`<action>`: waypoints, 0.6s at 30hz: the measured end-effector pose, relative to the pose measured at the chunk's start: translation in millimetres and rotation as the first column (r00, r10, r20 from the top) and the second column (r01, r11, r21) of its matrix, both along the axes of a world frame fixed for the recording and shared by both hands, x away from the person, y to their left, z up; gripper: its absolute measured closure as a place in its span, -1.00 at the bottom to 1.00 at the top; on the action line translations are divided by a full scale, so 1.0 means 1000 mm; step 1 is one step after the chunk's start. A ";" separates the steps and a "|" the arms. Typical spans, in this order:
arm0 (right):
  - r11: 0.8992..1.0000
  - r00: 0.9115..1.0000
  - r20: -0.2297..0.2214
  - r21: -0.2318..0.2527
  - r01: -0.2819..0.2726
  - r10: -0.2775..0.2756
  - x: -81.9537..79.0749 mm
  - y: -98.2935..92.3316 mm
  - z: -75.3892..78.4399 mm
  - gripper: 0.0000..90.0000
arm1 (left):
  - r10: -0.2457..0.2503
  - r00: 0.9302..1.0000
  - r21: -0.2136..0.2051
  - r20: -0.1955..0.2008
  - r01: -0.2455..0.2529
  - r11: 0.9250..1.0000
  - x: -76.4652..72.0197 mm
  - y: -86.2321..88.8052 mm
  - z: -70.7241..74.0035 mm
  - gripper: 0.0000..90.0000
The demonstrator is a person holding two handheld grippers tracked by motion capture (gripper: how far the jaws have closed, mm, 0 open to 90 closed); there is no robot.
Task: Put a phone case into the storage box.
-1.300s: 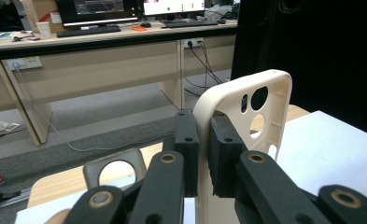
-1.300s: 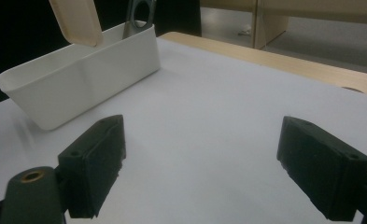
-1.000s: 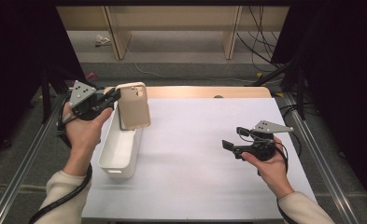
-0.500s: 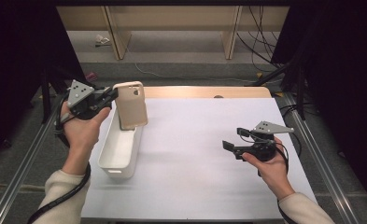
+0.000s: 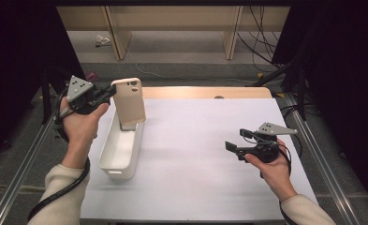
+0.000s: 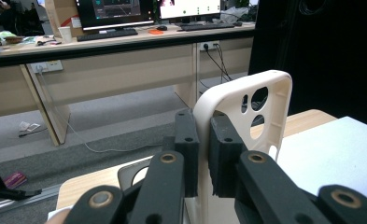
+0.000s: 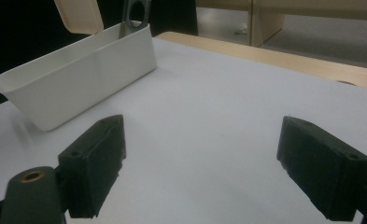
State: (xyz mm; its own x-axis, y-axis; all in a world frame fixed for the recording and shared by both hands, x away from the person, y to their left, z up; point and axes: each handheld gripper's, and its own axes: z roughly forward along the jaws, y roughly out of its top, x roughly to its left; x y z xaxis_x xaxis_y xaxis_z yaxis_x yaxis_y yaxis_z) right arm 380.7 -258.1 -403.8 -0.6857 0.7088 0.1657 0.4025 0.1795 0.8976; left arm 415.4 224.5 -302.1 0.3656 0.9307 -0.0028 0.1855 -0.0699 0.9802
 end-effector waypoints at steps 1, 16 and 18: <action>1.000 1.000 0.001 -0.003 0.000 0.000 0.000 0.000 0.000 -0.64 | 0.000 1.000 0.001 -0.001 0.000 1.000 0.001 0.000 0.000 0.85; 1.000 1.000 0.003 -0.008 0.004 -0.004 -0.002 -0.002 0.000 -0.64 | 0.008 1.000 0.035 -0.011 -0.008 0.999 0.014 0.003 0.000 0.85; 1.000 1.000 0.005 -0.006 0.006 -0.006 -0.002 -0.003 0.001 -0.64 | 0.011 1.000 0.036 -0.014 -0.011 0.999 0.015 0.004 -0.001 0.85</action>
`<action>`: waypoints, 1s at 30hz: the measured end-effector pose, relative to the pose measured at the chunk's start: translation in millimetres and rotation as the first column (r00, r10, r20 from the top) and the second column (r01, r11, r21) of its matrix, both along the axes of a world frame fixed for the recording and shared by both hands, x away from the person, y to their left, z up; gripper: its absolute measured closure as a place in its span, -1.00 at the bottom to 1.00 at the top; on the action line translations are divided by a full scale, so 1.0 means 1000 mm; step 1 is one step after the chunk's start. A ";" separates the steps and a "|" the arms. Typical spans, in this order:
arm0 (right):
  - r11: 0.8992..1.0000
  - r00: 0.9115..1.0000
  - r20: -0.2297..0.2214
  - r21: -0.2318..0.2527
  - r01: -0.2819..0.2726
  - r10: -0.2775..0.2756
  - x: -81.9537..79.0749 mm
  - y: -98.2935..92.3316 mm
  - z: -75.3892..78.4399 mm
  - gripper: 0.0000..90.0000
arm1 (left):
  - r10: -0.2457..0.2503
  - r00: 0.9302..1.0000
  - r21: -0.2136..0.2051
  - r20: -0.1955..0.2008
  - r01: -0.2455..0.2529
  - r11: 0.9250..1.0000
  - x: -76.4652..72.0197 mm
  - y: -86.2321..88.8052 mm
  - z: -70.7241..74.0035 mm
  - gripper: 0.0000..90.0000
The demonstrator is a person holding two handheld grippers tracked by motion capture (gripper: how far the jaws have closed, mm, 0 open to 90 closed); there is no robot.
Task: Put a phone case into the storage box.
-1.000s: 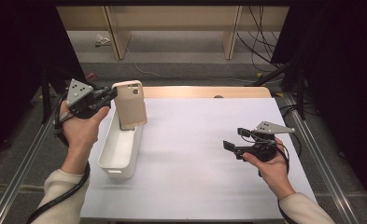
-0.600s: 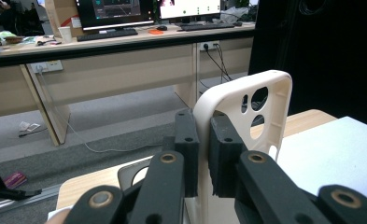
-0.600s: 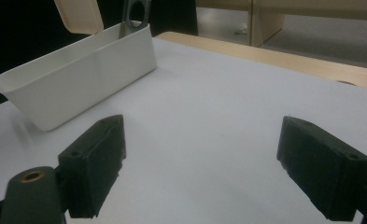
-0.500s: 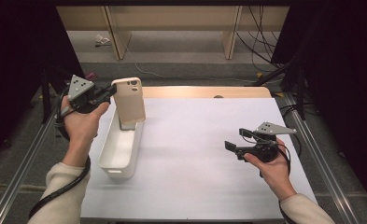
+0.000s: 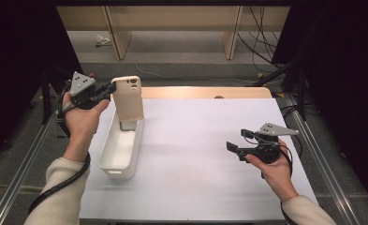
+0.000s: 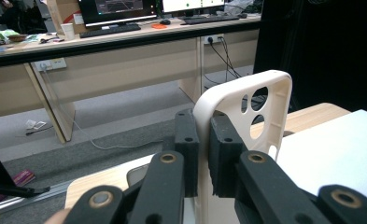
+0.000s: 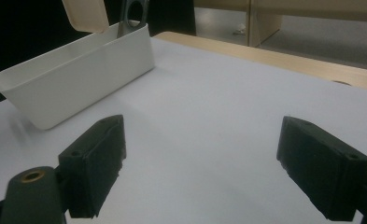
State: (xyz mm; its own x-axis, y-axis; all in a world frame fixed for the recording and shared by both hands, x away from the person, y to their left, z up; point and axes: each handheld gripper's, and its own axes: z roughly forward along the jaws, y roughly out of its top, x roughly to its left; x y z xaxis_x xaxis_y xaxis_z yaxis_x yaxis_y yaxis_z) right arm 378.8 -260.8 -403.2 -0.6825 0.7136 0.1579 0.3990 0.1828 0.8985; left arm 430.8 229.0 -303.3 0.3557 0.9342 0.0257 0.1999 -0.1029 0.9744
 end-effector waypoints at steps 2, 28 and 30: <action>1.000 1.000 -0.002 0.001 0.001 -0.001 0.000 0.000 0.000 -0.63 | 0.003 1.000 0.005 -0.003 -0.003 1.000 0.001 0.002 -0.001 0.85; 1.000 1.000 -0.001 0.000 0.006 -0.006 0.000 0.000 0.000 -0.63 | 0.034 0.998 0.028 -0.043 -0.033 0.999 0.020 0.018 -0.018 0.85; 1.000 1.000 -0.001 -0.001 0.004 -0.004 0.000 0.000 0.000 -0.63 | 0.037 0.998 0.029 -0.050 -0.035 0.999 0.022 0.019 -0.021 0.85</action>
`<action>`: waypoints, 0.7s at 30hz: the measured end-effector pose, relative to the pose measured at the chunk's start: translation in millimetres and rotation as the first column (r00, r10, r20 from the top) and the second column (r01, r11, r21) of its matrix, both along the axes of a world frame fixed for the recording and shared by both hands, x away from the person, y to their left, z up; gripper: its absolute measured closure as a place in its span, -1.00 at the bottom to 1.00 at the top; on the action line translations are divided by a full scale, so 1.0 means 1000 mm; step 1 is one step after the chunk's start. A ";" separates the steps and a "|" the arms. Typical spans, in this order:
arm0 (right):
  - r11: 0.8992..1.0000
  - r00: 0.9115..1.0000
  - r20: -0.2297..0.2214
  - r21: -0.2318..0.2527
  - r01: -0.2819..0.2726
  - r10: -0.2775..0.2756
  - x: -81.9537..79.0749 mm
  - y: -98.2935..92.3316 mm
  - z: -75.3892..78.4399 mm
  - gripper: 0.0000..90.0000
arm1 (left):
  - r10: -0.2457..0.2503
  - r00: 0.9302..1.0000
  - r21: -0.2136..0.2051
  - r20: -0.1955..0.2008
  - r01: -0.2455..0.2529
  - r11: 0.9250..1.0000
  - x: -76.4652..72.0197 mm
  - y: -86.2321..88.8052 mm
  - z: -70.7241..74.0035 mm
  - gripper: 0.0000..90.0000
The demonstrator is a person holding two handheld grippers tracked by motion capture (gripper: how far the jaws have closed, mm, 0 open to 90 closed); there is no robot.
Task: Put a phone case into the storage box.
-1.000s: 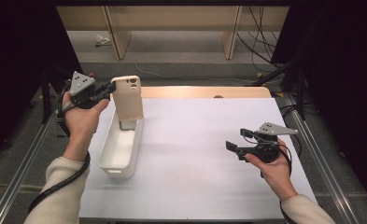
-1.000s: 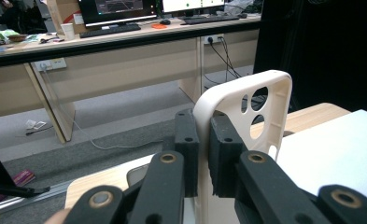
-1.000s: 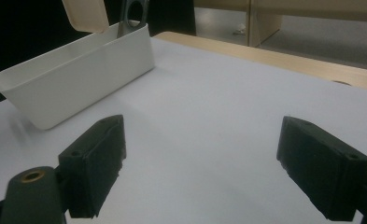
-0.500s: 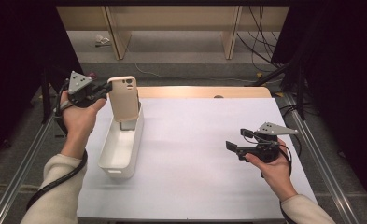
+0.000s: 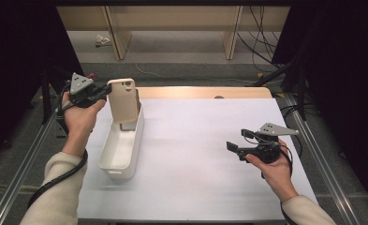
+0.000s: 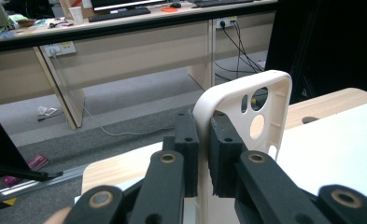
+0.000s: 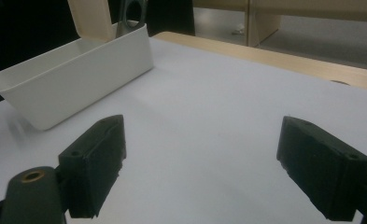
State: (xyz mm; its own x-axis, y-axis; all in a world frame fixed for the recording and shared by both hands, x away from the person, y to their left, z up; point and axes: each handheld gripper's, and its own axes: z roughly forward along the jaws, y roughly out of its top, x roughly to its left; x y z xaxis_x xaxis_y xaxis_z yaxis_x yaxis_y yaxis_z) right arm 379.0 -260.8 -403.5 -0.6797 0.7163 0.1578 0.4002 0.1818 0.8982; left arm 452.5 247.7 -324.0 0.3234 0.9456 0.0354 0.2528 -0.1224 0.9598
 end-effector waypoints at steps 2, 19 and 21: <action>1.000 1.000 0.000 0.001 -0.001 0.001 0.000 0.000 0.000 -0.63 | 0.004 1.000 0.002 -0.006 -0.004 1.000 0.001 0.001 -0.002 0.85; 1.000 1.000 -0.003 -0.002 -0.002 0.002 0.000 0.000 -0.001 -0.63 | 0.003 0.999 0.002 -0.038 -0.003 1.000 0.014 0.001 -0.022 0.85; 1.000 1.000 -0.003 -0.001 -0.002 0.002 0.000 0.001 -0.001 -0.63 | 0.003 0.999 0.002 -0.040 -0.003 1.000 0.016 0.001 -0.023 0.85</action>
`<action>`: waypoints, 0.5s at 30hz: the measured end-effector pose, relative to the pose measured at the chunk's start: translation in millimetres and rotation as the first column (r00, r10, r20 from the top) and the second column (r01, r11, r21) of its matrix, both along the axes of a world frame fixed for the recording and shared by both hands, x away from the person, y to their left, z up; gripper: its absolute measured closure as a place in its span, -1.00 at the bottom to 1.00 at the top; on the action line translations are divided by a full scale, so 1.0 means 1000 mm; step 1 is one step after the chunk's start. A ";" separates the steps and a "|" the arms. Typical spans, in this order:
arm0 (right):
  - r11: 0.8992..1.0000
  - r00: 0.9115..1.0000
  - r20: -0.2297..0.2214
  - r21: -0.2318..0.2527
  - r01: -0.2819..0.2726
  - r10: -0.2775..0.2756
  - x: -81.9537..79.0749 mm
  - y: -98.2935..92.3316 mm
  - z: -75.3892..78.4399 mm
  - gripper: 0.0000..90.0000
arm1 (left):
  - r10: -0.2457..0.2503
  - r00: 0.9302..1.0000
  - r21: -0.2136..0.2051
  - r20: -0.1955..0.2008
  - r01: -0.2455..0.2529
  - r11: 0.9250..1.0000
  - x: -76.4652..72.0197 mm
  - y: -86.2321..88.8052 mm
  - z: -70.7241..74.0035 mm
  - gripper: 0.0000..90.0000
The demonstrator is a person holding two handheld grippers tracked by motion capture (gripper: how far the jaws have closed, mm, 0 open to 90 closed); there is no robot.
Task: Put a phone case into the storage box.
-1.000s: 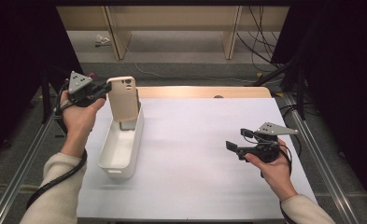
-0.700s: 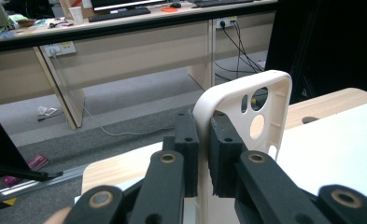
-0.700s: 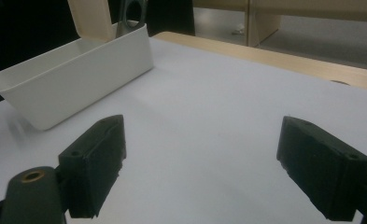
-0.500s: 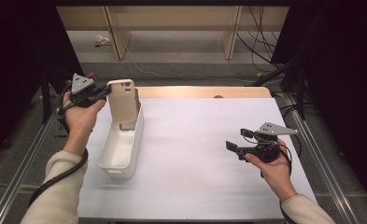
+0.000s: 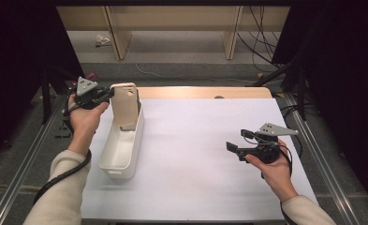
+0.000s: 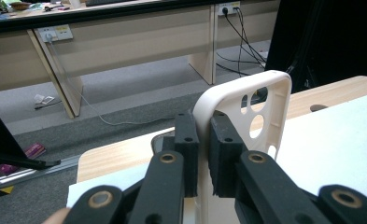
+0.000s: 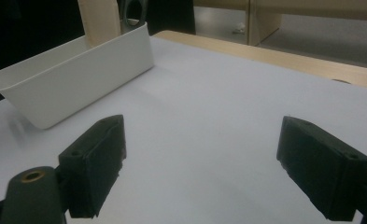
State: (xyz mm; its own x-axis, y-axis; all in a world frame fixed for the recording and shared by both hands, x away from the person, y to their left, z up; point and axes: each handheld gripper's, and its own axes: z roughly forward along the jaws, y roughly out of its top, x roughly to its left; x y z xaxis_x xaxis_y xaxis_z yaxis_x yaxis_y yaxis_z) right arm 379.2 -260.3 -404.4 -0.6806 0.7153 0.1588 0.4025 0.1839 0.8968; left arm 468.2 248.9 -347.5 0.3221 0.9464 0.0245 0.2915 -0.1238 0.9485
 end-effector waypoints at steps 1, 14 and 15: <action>1.000 1.000 0.000 0.000 0.000 0.000 0.000 0.000 0.000 -0.63 | 0.000 1.000 0.000 -0.002 0.000 1.000 0.001 0.000 -0.001 0.85; 1.000 1.000 -0.003 -0.001 -0.002 0.002 0.000 0.000 0.000 -0.63 | -0.015 1.000 0.007 -0.010 0.015 1.000 0.009 0.000 -0.015 0.84; 1.000 1.000 -0.003 -0.001 -0.002 0.002 0.000 0.000 -0.001 -0.63 | -0.015 1.000 0.006 -0.013 0.015 1.000 0.009 0.000 -0.015 0.84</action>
